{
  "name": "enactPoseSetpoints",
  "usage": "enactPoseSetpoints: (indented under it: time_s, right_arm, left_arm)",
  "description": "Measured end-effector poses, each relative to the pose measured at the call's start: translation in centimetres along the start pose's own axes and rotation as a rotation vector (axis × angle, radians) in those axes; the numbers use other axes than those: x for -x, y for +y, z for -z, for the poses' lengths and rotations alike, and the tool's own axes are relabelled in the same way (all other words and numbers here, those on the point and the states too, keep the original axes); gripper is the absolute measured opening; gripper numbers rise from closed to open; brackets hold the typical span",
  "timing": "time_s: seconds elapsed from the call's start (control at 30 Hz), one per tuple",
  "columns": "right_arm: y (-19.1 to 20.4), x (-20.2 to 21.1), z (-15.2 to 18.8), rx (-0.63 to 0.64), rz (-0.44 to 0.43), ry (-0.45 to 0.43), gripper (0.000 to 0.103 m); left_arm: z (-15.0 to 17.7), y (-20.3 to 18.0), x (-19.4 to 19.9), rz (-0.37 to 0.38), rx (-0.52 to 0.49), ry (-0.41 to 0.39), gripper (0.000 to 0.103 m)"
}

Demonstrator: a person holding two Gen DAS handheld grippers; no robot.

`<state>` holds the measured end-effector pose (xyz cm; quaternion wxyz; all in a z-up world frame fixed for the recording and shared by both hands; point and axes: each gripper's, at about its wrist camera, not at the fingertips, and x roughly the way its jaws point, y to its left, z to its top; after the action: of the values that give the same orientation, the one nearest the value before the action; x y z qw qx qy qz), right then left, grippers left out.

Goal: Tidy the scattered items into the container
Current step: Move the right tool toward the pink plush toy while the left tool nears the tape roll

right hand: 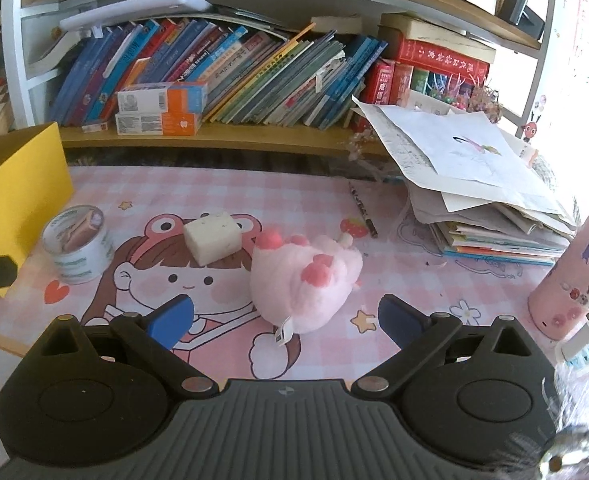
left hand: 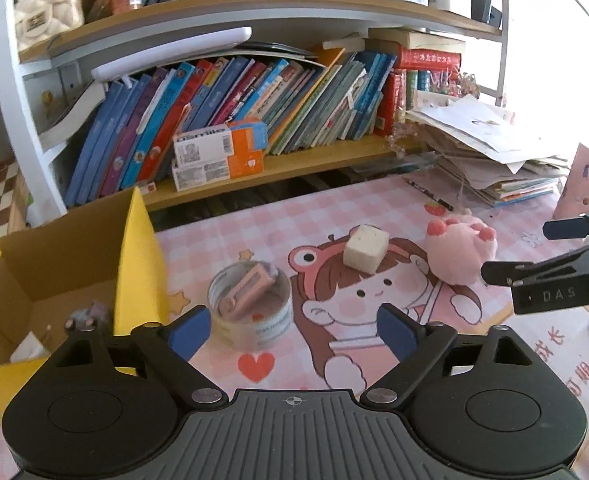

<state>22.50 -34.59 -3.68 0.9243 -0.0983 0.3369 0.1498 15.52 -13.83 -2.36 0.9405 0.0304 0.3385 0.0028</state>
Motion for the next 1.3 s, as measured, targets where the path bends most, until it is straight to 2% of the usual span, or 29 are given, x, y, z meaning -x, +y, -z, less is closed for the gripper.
enactPoseSetpoints:
  time_s: [0.1,0.17,0.37,0.5,0.73,1.03,1.1,1.2,1.3]
  right_arm:
    - [-0.2,-0.8,-0.1,-0.009,0.002,0.011,0.1]
    - [-0.3,-1.5,-0.1,-0.013,0.005,0.019,0.1]
    - [-0.7,-3.5,-0.2,-0.019,0.02,0.042,0.099]
    - [-0.6,-4.9,-0.3,-0.015,0.023,0.06,0.098]
    - [-0.2,-6.9,-0.8,-0.01,0.014,0.075,0.097]
    - [-0.4,-8.8,-0.9,-0.024,0.021,0.101,0.097]
    - [-0.4,-9.1,-0.8,-0.024,0.025,0.105,0.091]
    - [-0.5,-9.4,-0.7,-0.027,0.033,0.115,0.077]
    - [-0.7,-9.4,-0.6,-0.036,0.033,0.117,0.071]
  left_arm:
    - [-0.4,-0.2,-1.3,-0.006,-0.02,0.009,0.082]
    - [-0.5,-0.4,-2.1,-0.011,-0.029,0.022,0.073]
    - [-0.4,-0.4,-4.9,-0.034,-0.042,0.068,0.057]
    - [-0.4,-0.3,-6.8,-0.066,-0.046,0.087,0.056]
    - [-0.1,-0.4,-9.8,-0.072,-0.076,0.142,0.05]
    - [0.4,-0.3,-11.4,-0.078,-0.105,0.174,0.042]
    - [0.4,-0.2,-11.5,-0.08,-0.11,0.175,0.038]
    - [0.4,-0.1,-11.7,-0.073,-0.111,0.175,0.031]
    - [0.4,-0.2,-11.6,-0.05,-0.115,0.178,0.022]
